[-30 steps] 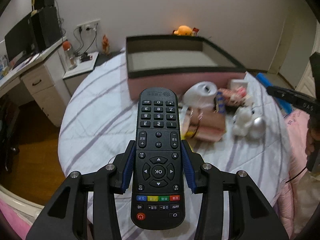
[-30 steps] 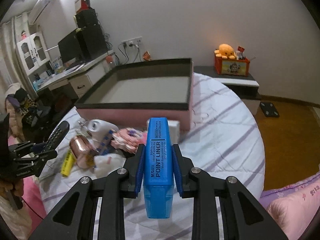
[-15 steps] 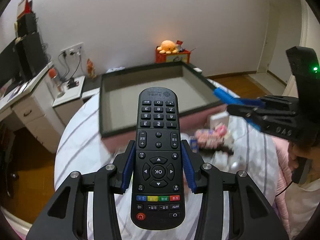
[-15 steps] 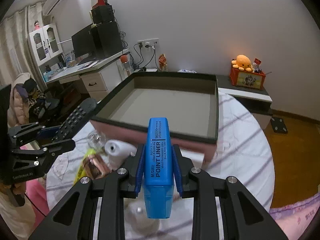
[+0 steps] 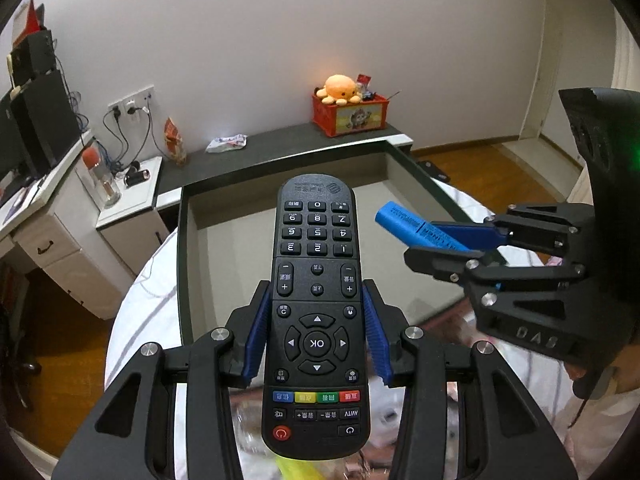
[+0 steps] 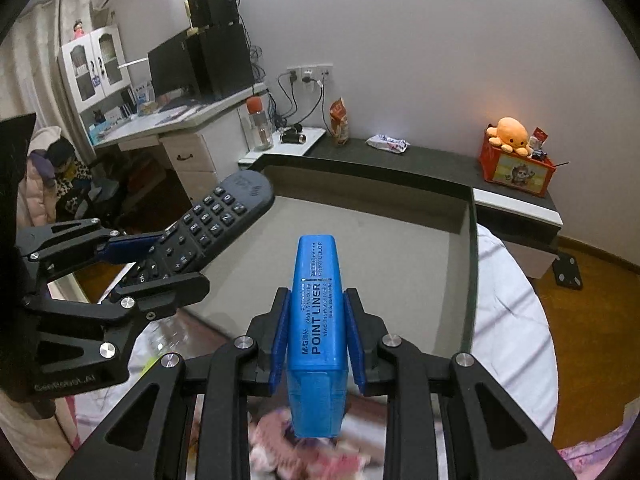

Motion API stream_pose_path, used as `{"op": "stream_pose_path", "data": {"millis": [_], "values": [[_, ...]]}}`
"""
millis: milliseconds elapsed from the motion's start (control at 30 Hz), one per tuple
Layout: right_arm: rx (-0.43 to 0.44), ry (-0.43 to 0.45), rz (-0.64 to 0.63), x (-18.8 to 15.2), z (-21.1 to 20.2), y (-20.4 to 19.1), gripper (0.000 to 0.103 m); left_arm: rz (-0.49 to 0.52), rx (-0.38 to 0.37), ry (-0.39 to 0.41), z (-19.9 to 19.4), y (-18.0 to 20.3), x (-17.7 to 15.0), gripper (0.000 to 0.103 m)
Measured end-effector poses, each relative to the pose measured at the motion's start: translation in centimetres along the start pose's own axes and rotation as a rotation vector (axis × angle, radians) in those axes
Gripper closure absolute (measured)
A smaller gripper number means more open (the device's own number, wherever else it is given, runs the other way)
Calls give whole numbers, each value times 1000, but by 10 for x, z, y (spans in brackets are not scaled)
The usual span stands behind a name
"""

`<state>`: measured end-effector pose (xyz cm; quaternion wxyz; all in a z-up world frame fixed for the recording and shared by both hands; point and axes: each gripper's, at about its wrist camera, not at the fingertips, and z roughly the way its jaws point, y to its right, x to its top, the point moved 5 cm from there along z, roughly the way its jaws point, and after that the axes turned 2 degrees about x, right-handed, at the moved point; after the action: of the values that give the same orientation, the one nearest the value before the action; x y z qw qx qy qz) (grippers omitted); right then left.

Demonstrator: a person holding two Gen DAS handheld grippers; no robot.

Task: Organize rigid objects
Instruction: 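Carry the remote and blue marker into the pink box and open both grippers, then lift both tools out of the box back toward the remaining objects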

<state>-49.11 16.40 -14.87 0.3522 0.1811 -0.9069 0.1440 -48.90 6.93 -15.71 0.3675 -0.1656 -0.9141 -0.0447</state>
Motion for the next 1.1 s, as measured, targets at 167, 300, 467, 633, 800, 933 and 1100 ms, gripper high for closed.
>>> {"op": "stream_pose_path", "data": {"millis": [167,300,467,633,800,933,1100], "values": [[-8,-54,-7,2,29,4,76,2,10,-55,32,-7,5,59],[-29,-102,-19,-4,46,7,76,1,4,-86,49,-8,1,59],[-37,-145,-11,-11,57,13,76,0,8,-119,64,-8,-5,59],[-29,-154,7,-14,56,13,76,-25,24,-123,64,-10,-10,58],[-68,-111,21,-13,37,14,53,-59,61,-69,39,-16,-7,32],[-66,-53,31,-11,10,9,44,-67,95,-5,7,-18,-8,15],[-96,40,10,-9,-39,-8,38,-76,129,77,-42,-16,-16,6]]}}
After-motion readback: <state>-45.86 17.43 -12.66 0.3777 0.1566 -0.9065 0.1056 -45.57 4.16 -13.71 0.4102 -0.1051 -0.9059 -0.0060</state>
